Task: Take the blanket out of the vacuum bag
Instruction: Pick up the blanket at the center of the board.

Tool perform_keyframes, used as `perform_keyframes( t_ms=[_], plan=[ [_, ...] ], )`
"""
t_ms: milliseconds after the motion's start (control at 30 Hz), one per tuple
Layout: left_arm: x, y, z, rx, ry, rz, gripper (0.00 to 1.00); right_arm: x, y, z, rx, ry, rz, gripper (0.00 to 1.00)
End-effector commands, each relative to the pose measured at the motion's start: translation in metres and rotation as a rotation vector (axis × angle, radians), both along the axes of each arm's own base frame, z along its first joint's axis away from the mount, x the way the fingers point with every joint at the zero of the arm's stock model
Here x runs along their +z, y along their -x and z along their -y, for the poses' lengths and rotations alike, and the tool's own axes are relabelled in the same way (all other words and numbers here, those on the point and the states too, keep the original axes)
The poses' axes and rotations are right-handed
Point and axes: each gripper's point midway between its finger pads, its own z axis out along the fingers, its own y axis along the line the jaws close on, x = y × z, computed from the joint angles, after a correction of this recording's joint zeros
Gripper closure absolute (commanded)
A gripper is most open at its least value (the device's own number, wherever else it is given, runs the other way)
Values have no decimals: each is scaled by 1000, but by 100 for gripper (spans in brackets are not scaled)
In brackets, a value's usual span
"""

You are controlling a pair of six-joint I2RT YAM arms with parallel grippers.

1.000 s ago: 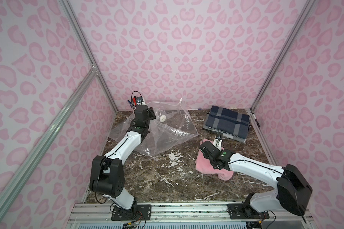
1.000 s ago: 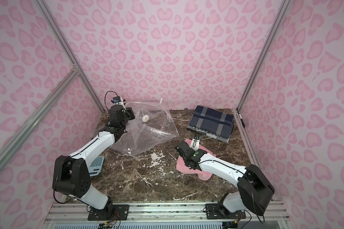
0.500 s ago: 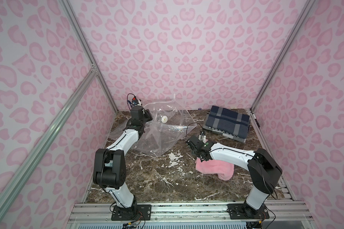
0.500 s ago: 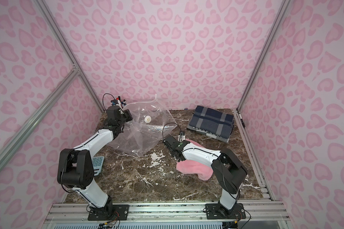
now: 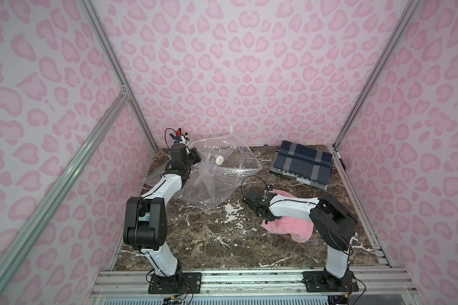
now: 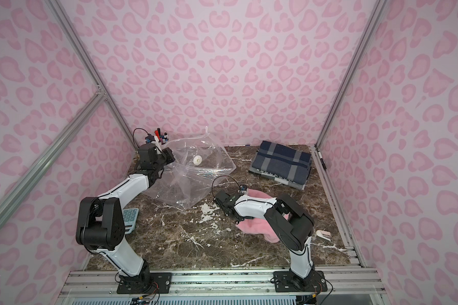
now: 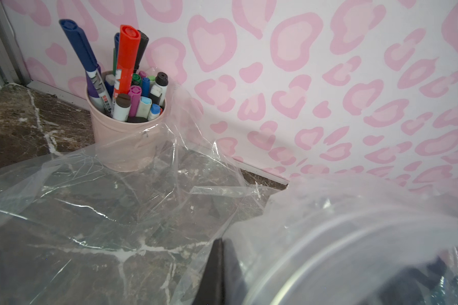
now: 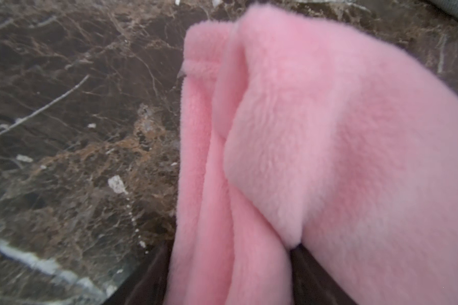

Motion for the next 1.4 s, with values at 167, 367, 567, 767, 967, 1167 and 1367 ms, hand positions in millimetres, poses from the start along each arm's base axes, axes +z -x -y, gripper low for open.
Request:
perform_keyframes(
  t_ms=[167,367,567,767,967,1167,1367],
  plan=[
    [30,2,-17,18,14,67,96,-60,60,21,-28,-183,-259,78],
    [28,7,-26,42,2,59,96,-49,53,14,-6,-269,-227,100],
    [20,10,-25,34,4,42,96,10,25,-19,98,-529,-125,100],
    [15,20,-24,34,4,32,96,73,14,-31,216,-744,-59,100],
    [12,23,-19,19,4,24,96,108,11,-22,241,-855,3,100],
    [22,24,-18,23,-23,31,96,141,2,-4,249,-948,75,100],
    [22,28,-17,28,-29,29,96,165,-12,22,237,-982,129,100]
  ],
)
